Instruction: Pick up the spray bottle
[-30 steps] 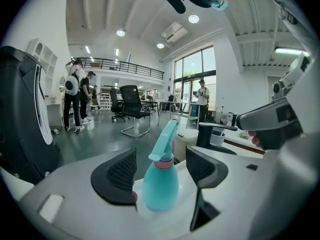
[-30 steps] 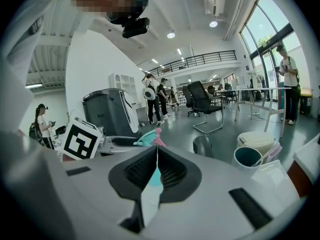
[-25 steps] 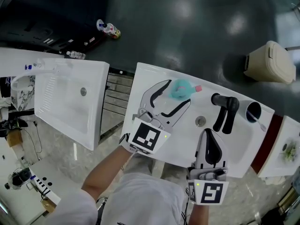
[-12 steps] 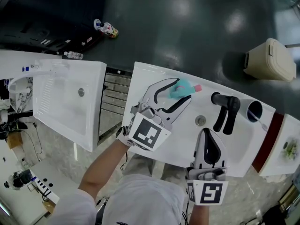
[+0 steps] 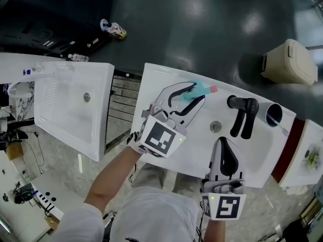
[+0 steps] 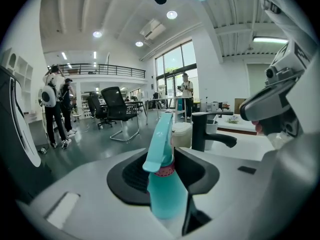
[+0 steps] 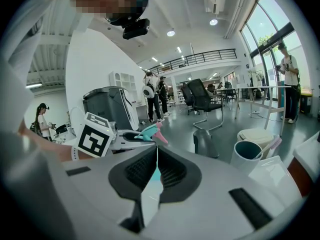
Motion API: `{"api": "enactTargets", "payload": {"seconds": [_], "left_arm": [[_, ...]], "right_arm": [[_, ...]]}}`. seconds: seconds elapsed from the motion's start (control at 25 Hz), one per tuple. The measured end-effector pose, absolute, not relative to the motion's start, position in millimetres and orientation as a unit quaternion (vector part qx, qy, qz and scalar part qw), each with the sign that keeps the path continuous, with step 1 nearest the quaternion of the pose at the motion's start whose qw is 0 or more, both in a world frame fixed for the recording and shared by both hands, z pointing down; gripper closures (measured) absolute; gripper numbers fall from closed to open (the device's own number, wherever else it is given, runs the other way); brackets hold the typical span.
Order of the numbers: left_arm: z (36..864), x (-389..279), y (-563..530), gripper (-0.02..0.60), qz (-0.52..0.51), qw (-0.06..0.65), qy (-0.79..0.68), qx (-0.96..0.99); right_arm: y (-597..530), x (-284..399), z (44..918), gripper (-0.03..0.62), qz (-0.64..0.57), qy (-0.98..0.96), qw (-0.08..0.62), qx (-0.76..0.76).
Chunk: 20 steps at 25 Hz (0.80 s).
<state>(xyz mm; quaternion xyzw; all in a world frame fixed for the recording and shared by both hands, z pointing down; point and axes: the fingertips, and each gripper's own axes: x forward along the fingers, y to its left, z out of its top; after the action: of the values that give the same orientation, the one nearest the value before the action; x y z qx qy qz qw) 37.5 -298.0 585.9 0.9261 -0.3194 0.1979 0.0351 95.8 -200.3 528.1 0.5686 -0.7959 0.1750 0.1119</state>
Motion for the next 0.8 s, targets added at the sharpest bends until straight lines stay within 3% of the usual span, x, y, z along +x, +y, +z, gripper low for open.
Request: {"api": "enactTargets", "payload": {"seconds": [0.8], "left_arm": [[502,1,-233,0.442,0.143,0.033,-0.354,0.923]], "right_arm": [[-143,81,467,0.588,0.122,-0.798,0.099,0.581]]}}
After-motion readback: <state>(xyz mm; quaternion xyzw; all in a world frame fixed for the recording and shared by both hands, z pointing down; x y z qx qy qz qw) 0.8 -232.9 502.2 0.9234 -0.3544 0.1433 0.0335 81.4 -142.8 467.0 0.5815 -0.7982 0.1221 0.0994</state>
